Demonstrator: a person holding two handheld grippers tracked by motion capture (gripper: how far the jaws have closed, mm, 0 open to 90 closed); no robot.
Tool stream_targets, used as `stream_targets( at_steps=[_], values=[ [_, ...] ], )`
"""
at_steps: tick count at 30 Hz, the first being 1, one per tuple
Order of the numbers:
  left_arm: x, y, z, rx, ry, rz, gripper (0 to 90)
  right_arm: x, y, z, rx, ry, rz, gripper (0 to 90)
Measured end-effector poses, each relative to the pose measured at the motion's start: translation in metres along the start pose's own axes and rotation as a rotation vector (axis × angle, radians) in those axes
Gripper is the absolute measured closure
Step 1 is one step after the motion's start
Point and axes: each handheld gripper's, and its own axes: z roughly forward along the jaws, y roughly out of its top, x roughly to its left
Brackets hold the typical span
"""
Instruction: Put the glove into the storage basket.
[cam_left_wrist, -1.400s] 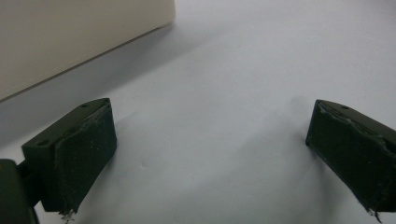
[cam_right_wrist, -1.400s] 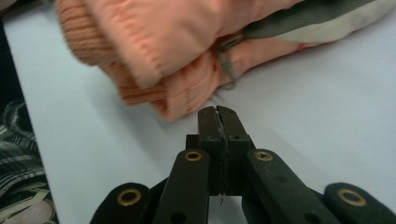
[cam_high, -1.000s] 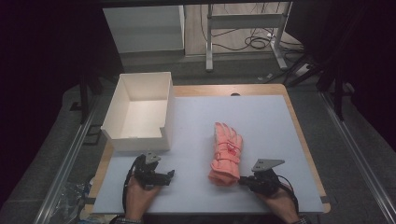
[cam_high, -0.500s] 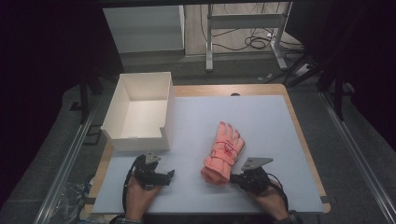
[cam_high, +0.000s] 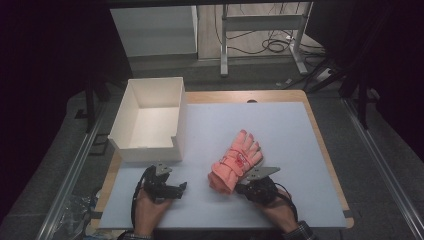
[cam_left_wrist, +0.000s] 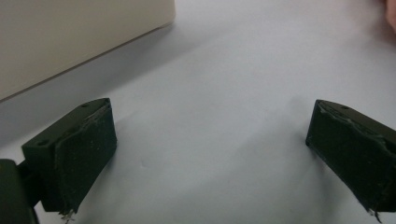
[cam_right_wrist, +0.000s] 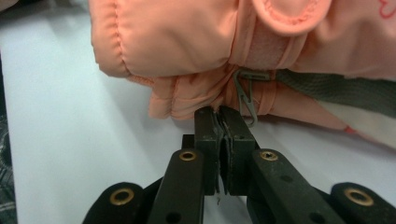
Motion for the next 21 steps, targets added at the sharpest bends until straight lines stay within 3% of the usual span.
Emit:
stream_targets(
  at_steps=[12, 21],
  values=[
    [0.000, 0.000, 0.000, 0.003, 0.000, 0.004, 1.8, 0.002, 0.010, 0.013, -0.004, -0.002, -0.014, 85.4],
    [0.000, 0.000, 0.000, 0.001, -0.002, -0.004, 1.6, 0.002, 0.010, -0.003, -0.030, -0.013, -0.010, 79.1]
  ],
)
